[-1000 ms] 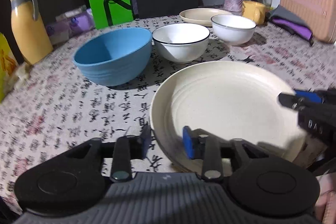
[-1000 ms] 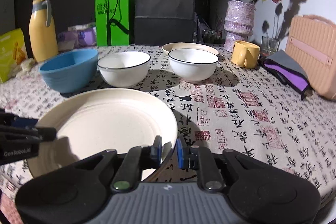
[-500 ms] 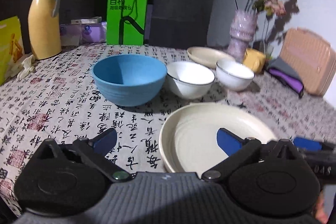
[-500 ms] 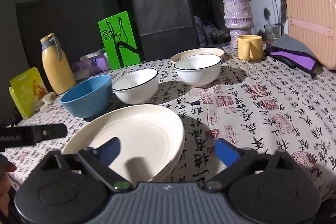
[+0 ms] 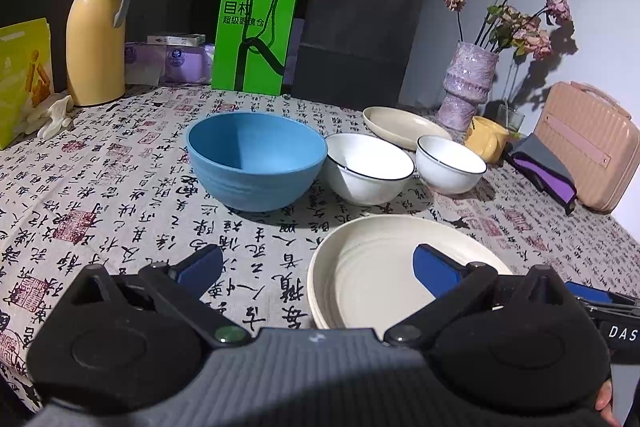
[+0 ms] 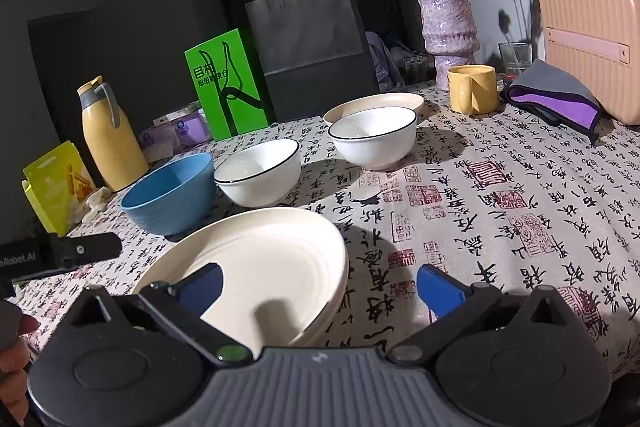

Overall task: Organize plates and bowls
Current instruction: 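Move both open grippers over the white bowls toward the cream plate by the yellow mug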

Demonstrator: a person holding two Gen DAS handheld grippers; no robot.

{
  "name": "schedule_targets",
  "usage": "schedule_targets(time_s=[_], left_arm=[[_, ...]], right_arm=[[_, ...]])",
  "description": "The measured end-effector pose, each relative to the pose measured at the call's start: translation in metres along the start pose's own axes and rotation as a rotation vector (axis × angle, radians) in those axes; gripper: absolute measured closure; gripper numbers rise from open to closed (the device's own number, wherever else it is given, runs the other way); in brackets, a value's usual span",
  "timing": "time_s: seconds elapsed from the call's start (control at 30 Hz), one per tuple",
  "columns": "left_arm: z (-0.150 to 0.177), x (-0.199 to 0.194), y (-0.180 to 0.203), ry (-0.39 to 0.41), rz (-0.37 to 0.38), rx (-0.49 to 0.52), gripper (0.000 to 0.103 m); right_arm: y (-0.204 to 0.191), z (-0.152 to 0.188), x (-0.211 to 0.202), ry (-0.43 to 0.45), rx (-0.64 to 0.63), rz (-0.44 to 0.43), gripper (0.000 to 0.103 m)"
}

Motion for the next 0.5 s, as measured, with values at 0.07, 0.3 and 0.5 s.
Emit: schedule_targets(time_s=[0.07, 0.3, 0.5], left_arm=[[-0.001, -0.002, -0.002, 0.006, 0.004, -0.001, 0.000], [0.001, -0.001, -0.018, 0.001, 0.018, -0.031, 0.000], [0.002, 0.001, -0.028, -0.006, 0.040, -0.056, 0.000]], right_arm=[[0.000, -0.001, 0.001, -0.004, -0.001, 0.001, 0.000], [0.001, -0.003, 0.012, -0.032, 0.007, -0.007, 0.000], [0.003, -0.004, 0.017, -0.067, 0.009, -0.013, 0.000]])
Point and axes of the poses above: each gripper's, at about its wrist camera, not at the fingertips, and x roughly the way its jaws point, y to its right, z to its underside, the point moved 3 cm from there along x, roughly the way its jaws point, and after that the axes turned 1 degree about -y, right-handed, at the moved point
